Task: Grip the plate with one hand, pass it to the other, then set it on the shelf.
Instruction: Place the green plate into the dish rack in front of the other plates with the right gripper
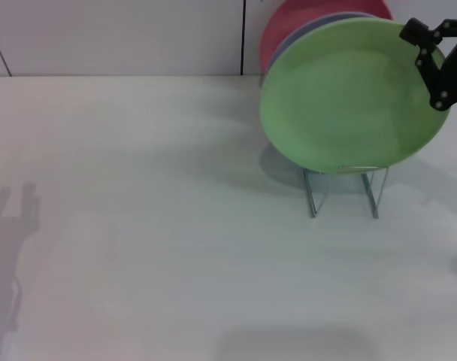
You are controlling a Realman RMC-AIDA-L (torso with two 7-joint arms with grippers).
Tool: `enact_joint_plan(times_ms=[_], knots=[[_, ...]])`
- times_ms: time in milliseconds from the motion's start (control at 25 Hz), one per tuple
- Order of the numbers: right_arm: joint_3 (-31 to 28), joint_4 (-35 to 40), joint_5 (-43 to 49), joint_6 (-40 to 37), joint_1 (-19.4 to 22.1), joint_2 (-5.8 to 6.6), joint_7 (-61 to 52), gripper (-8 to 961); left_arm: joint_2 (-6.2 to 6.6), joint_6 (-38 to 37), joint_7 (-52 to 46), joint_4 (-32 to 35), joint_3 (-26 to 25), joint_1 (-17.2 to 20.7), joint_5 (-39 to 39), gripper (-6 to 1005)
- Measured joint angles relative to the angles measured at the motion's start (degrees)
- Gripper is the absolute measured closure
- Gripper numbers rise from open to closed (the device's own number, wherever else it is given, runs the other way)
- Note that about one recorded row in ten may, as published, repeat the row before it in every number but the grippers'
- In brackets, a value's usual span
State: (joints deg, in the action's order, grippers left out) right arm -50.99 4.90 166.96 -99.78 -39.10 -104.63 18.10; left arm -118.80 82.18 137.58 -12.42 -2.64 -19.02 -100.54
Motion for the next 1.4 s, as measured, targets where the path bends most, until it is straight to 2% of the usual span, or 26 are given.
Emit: enact_joint_plan(times_ms=[920,1400], knots=[[5.0,1.3,0.0,1.5,-1.7,0.42,2.3,941,-0.02,-0.4,-0.3,-0.9,0.0,-1.5,0.0,520],[5.4,1.1,0.1,0.8,-1.4,-0.23,2.8,940,0.16,-0.3,-1.0,-0.9,0.0,-1.1,0.2,520]])
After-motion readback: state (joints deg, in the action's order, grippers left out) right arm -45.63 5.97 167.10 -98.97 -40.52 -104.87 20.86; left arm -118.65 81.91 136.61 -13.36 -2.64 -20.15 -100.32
